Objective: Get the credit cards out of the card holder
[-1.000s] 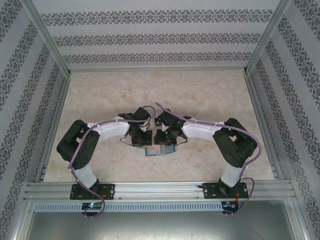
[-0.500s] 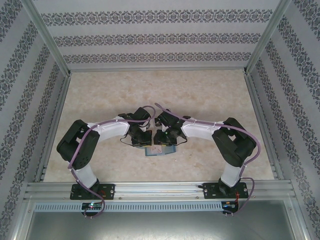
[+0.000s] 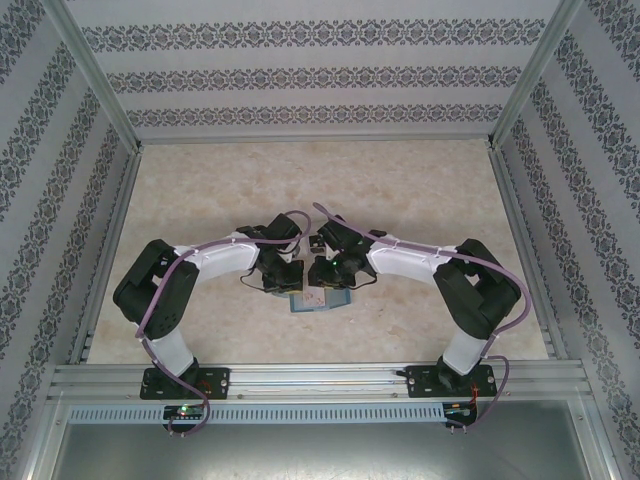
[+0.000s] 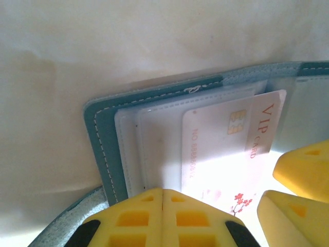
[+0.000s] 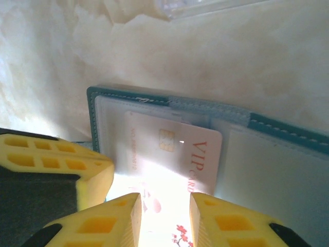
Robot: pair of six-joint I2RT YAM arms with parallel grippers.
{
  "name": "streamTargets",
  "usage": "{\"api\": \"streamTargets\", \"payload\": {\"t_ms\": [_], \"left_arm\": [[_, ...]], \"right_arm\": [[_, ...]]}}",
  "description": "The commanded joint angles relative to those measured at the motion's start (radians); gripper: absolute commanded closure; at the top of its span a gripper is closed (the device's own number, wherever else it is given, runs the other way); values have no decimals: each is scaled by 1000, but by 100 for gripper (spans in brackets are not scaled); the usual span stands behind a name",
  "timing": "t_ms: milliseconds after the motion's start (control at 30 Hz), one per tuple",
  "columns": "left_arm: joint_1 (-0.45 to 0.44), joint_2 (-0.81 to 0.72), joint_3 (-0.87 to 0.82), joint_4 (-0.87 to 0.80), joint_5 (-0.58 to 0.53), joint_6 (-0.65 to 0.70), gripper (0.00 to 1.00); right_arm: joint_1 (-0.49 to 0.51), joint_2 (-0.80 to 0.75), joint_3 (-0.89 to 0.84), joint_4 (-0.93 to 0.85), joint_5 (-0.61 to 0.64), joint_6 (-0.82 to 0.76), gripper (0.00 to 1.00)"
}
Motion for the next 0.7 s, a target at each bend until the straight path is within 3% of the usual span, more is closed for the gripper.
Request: {"api": "streamTargets", "payload": {"t_ms": [0, 667], "left_arm": [[-19, -27, 36, -46, -12, 17, 100], [-49, 84, 69, -123, -59, 55, 100]], "right_arm": [[-14, -1, -18, -5, -12, -9, 69], [-16, 51, -37, 19, -37, -20, 69]]}}
